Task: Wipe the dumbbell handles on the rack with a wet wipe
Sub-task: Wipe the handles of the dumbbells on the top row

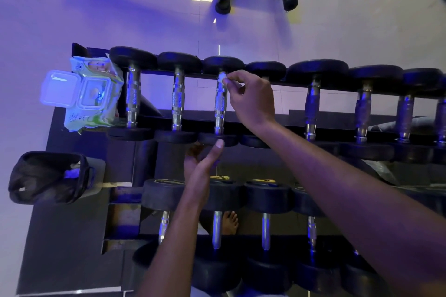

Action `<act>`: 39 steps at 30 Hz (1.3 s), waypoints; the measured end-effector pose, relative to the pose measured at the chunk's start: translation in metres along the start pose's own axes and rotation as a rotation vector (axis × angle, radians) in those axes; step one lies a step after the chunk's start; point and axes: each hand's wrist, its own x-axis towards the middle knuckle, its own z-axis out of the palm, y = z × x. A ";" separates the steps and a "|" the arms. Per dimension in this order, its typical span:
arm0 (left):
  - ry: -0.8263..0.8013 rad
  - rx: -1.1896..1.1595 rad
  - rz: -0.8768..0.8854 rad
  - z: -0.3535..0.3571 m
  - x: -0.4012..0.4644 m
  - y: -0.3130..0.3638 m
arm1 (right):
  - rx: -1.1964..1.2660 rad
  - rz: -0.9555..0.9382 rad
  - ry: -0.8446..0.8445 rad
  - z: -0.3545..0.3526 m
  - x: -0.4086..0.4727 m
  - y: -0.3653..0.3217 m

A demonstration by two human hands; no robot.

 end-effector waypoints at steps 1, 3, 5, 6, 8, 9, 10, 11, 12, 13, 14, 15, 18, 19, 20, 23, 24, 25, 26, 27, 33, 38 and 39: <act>0.005 0.050 0.024 0.000 -0.003 -0.002 | -0.003 0.002 0.001 0.000 0.000 0.000; 0.041 0.113 0.045 0.003 -0.007 -0.003 | -0.006 -0.001 0.004 0.000 0.000 0.001; 0.051 0.090 0.059 0.003 -0.006 -0.003 | -0.005 -0.009 0.008 0.000 0.000 0.001; 0.043 0.075 0.063 0.004 -0.006 -0.003 | -0.005 -0.016 0.009 0.000 0.000 0.002; 0.033 0.034 0.050 0.005 -0.005 -0.002 | -0.009 -0.034 0.010 0.000 0.001 0.004; 0.029 0.000 0.028 0.004 -0.003 -0.003 | -0.012 -0.044 0.011 0.001 0.001 0.004; 0.021 -0.035 -0.005 0.004 -0.001 -0.004 | -0.016 -0.056 0.015 0.001 0.001 0.005; 0.011 -0.075 -0.057 0.003 0.002 -0.006 | -0.017 -0.070 0.020 0.002 0.002 0.005; -0.006 -0.113 -0.108 0.004 0.004 -0.005 | -0.015 -0.080 0.026 0.002 0.002 0.005; -0.034 -0.152 -0.149 0.004 0.007 -0.005 | -0.011 -0.081 0.032 0.003 0.003 0.004; -0.066 -0.187 -0.179 0.004 0.009 -0.005 | -0.010 -0.076 0.038 0.003 0.004 0.003; -0.100 -0.215 -0.198 0.005 0.010 -0.003 | -0.011 -0.070 0.046 0.003 0.004 0.001; -0.107 -0.203 -0.221 0.008 0.004 0.003 | -0.033 -0.054 0.077 0.004 0.003 -0.004; -0.079 -0.157 -0.222 0.011 0.000 0.004 | -0.047 -0.044 0.088 0.004 0.003 -0.006; -0.024 -0.086 -0.203 0.015 -0.005 0.005 | -0.063 -0.031 0.098 0.005 0.002 -0.006; 0.227 0.136 0.011 0.020 -0.019 0.002 | -0.066 0.001 0.105 0.009 0.002 -0.004; 0.278 0.188 0.111 0.020 -0.023 0.002 | -0.050 0.006 0.100 0.010 0.003 -0.004; 0.311 0.232 0.178 0.020 -0.027 0.003 | -0.036 0.011 0.097 0.011 0.004 -0.004; 0.344 0.278 0.211 0.021 -0.030 0.007 | -0.028 0.017 0.094 0.011 0.005 -0.004; 0.376 0.315 0.212 0.021 -0.030 0.011 | -0.024 0.021 0.089 0.012 0.007 -0.005; 0.337 0.181 0.046 0.014 -0.015 0.016 | -0.098 -0.027 -0.096 0.008 0.000 -0.006; 0.294 0.153 0.017 0.008 -0.012 0.013 | -0.143 -0.026 -0.269 -0.005 -0.022 -0.001; 0.289 0.161 0.017 0.007 -0.010 0.012 | -0.159 -0.037 -0.302 -0.007 -0.026 0.000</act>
